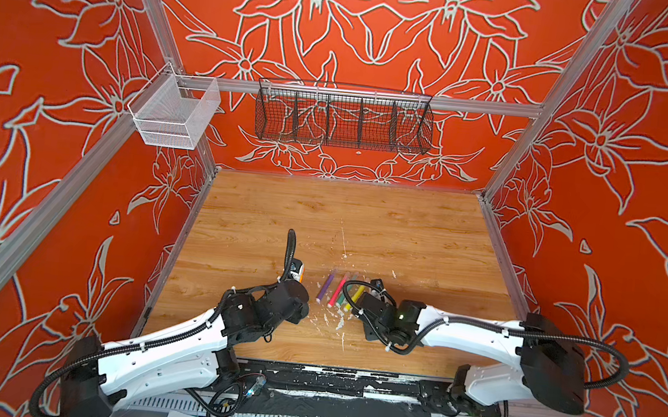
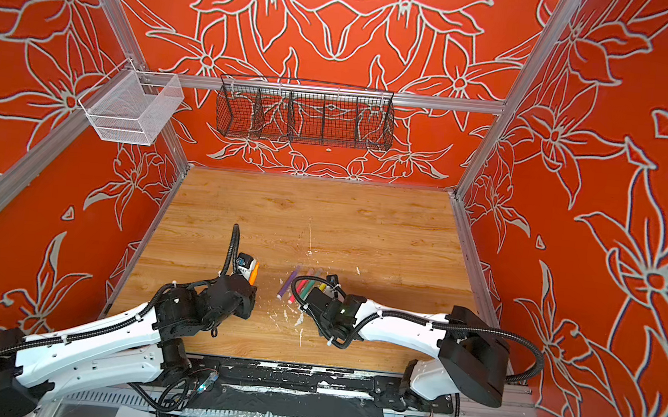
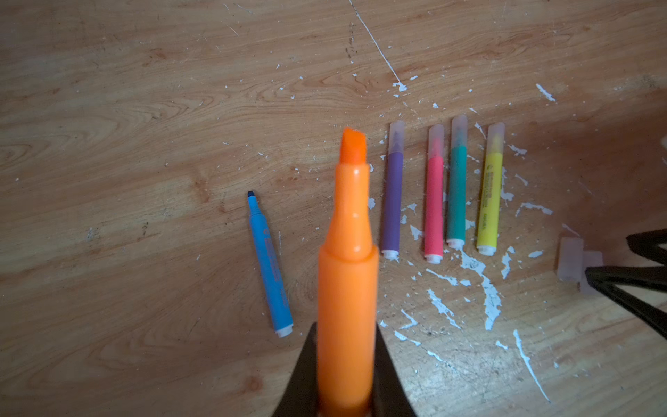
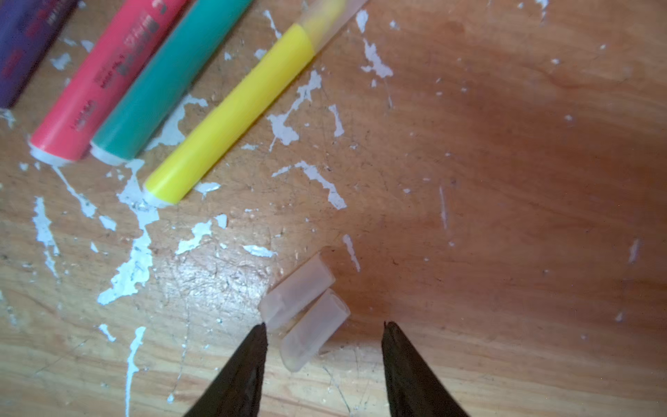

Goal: Insert the pens into the pen caps
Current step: 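Move the right gripper down over the translucent caps while the left holds the orange marker, then lower the right gripper and close it on one translucent cap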

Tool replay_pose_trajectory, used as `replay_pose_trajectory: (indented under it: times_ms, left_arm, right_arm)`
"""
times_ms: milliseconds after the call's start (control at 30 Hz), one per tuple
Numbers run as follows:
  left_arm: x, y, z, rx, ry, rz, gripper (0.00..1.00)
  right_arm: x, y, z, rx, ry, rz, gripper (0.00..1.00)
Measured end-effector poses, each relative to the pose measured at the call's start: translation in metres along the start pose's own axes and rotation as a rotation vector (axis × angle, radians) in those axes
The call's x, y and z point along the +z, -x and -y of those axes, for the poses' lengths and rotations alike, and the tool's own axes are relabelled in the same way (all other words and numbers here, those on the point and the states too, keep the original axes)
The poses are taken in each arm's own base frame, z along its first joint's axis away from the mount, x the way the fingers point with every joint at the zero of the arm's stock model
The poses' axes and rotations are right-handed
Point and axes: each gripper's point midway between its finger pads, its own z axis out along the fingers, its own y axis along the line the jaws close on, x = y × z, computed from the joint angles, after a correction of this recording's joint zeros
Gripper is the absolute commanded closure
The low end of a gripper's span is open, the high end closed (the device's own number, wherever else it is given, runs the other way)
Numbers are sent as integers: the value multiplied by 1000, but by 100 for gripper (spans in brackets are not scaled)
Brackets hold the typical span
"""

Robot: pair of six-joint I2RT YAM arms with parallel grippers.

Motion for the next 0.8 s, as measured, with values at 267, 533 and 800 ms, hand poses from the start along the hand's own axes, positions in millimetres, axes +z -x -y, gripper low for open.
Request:
replay_pose_trajectory:
  times_ms: [267, 533, 800]
  left_arm:
    - [-2, 2, -2, -15, 4, 14, 100]
    - [-3, 3, -2, -19, 2, 18, 100]
    - [-5, 5, -2, -26, -3, 27, 100]
  right_arm:
    - [4, -9, 1, 14, 14, -23, 47]
    - [6, -12, 4, 15, 4, -33, 48]
    - [9, -14, 7, 13, -15, -38, 52]
